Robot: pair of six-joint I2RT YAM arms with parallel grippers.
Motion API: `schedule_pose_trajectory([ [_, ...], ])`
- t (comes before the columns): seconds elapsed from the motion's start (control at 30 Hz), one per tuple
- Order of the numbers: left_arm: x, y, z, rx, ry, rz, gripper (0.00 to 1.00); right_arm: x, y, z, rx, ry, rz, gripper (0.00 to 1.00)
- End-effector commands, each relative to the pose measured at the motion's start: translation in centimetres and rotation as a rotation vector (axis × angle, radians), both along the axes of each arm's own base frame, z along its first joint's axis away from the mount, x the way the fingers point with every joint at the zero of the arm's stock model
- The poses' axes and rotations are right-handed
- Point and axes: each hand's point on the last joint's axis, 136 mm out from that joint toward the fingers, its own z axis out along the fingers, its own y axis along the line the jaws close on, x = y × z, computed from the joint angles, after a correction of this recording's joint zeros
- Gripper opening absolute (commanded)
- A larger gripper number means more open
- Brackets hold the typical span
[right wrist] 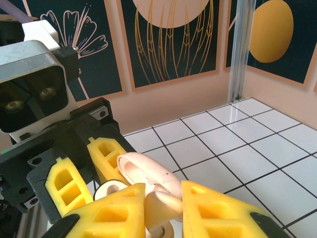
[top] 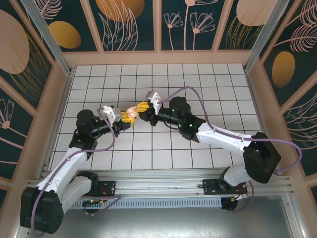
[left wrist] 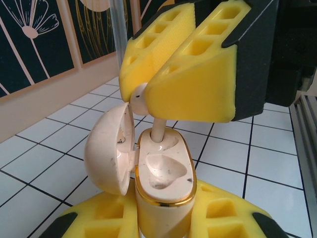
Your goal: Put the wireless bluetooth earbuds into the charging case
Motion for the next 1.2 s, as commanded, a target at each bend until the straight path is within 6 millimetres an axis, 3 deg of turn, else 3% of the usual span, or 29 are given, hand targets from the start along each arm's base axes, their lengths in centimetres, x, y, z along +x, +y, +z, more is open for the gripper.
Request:
schedule_pose_trajectory([
  [0.0, -0.3, -0.1, 1.8, -0.01, -0.099, -0.009, 0.13, -1.1, 0.2, -0.3, -0.014, 0.045, 0.028, 0.27],
  [0.17, -0.2, -0.1, 1.5, -0.004, -0.095, -0.007, 0.13, -1.4, 0.2, 0.9, 0.016, 0.044, 0.049, 0.45],
  [0.5, -0.1, -0.1, 1.1, 0.003, -0.083, -0.005, 0.13, -2.3, -1.1, 3.5, 0.101, 0.037, 0.096, 0.54],
  [0.8, -0.1, -0.2, 1.1, 0.001, -0.078, -0.016, 0.13, -2.8, -3.0, 5.0, 0.156, 0.108, 0.195, 0.52],
  [1.03, -0.3, -0.5, 1.0, -0.005, -0.064, -0.041, 0.13, -2.6, -1.8, 4.1, 0.083, 0.21, 0.27, 0.4],
  [1.17, -0.3, -0.5, 1.0, -0.005, -0.06, -0.042, 0.13, -2.5, -1.1, 3.9, 0.066, 0.231, 0.288, 0.39],
])
